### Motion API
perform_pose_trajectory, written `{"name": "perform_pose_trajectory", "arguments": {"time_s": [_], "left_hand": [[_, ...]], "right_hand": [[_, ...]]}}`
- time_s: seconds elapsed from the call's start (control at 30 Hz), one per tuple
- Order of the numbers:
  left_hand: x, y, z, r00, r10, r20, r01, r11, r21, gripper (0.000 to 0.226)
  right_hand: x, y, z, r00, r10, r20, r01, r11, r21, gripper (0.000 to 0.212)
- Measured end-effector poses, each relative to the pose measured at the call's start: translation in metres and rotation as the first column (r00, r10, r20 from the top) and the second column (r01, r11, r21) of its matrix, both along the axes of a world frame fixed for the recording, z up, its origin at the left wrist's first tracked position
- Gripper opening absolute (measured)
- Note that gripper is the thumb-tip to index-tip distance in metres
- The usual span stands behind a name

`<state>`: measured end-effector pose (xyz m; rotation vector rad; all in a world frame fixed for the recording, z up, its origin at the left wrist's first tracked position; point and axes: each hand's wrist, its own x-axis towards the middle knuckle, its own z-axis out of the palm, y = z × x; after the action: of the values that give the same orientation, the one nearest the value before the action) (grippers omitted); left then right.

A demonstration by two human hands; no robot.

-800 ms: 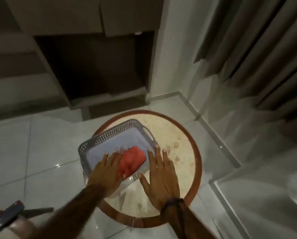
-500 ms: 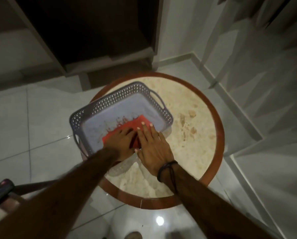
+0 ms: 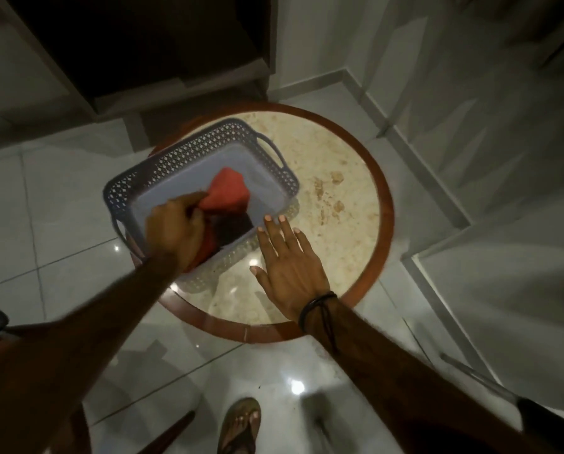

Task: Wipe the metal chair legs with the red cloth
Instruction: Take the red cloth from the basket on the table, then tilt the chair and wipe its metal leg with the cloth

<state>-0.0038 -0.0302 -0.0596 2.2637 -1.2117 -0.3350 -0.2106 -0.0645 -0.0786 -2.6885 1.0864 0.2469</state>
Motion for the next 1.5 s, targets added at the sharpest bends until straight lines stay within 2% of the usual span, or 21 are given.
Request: {"name": "perform_pose_trajectory", "arguments": {"time_s": [0.1, 0.2, 0.3, 0.4, 0.6, 0.77, 0.93, 1.0, 1.1, 1.17, 1.23, 1.3, 1.33, 1.4, 1.5], "left_hand": [[-0.033, 0.045, 0.033, 0.991, 0.018, -0.129, -0.045, 0.978, -0.206, 0.035], [-0.083, 0.108, 0.052, 0.975, 0.031, -0.220, -0.090, 0.960, -0.265, 0.038], [-0.140, 0.178, 0.044, 0.939, 0.086, -0.333, -0.157, 0.969, -0.192, 0.045], [-0.194, 0.254, 0.011, 0.889, 0.105, -0.446, -0.153, 0.986, -0.072, 0.046], [-0.262, 0.352, -0.068, 0.857, 0.087, -0.507, -0.060, 0.996, 0.069, 0.048], [-0.296, 0.351, -0.144, 0.781, 0.119, -0.613, -0.003, 0.982, 0.187, 0.038], [-0.340, 0.327, -0.204, 0.753, 0.009, -0.658, 0.117, 0.982, 0.147, 0.026], [-0.360, 0.326, -0.217, 0.683, -0.030, -0.730, 0.205, 0.967, 0.152, 0.023], [-0.372, 0.330, -0.227, 0.522, -0.045, -0.852, 0.325, 0.934, 0.150, 0.030], [-0.366, 0.331, -0.232, 0.498, -0.170, -0.851, 0.401, 0.915, 0.052, 0.026], [-0.356, 0.326, -0.234, 0.494, -0.331, -0.804, 0.564, 0.826, 0.007, 0.014], [-0.351, 0.321, -0.238, 0.500, -0.527, -0.687, 0.712, 0.702, -0.019, 0.029], [-0.349, 0.317, -0.239, 0.506, -0.582, -0.637, 0.742, 0.670, -0.023, 0.029], [-0.350, 0.310, -0.241, 0.521, -0.657, -0.545, 0.773, 0.634, -0.026, 0.024], [-0.356, 0.311, -0.252, 0.570, -0.646, -0.508, 0.753, 0.658, 0.009, 0.017]], "right_hand": [[-0.055, 0.027, 0.011, 0.997, -0.019, -0.076, 0.019, 1.000, 0.001, 0.073], [-0.114, 0.064, 0.017, 0.989, -0.031, -0.144, 0.028, 0.999, -0.027, 0.075], [-0.168, 0.112, 0.016, 0.982, -0.093, -0.162, 0.089, 0.995, -0.033, 0.075], [-0.214, 0.165, 0.000, 0.964, -0.186, -0.188, 0.193, 0.981, 0.018, 0.074], [-0.281, 0.241, -0.064, 0.909, -0.321, -0.264, 0.350, 0.934, 0.069, 0.074], [-0.290, 0.270, -0.114, 0.913, -0.320, -0.253, 0.361, 0.923, 0.136, 0.068], [-0.295, 0.280, -0.130, 0.911, -0.410, -0.041, 0.412, 0.909, 0.068, 0.069], [-0.296, 0.282, -0.131, 0.911, -0.412, -0.013, 0.412, 0.909, 0.053, 0.068], [-0.296, 0.280, -0.131, 0.906, -0.423, 0.001, 0.422, 0.904, 0.076, 0.065], [-0.297, 0.279, -0.131, 0.905, -0.425, 0.009, 0.423, 0.903, 0.083, 0.064], [-0.296, 0.279, -0.131, 0.912, -0.409, 0.009, 0.407, 0.910, 0.082, 0.064], [-0.297, 0.279, -0.131, 0.919, -0.393, 0.018, 0.391, 0.917, 0.079, 0.062], [-0.297, 0.278, -0.132, 0.921, -0.390, 0.021, 0.387, 0.919, 0.077, 0.061], [-0.297, 0.278, -0.135, 0.924, -0.381, 0.036, 0.378, 0.924, 0.059, 0.060], [-0.298, 0.278, -0.139, 0.924, -0.378, 0.061, 0.375, 0.925, 0.057, 0.060]]}}
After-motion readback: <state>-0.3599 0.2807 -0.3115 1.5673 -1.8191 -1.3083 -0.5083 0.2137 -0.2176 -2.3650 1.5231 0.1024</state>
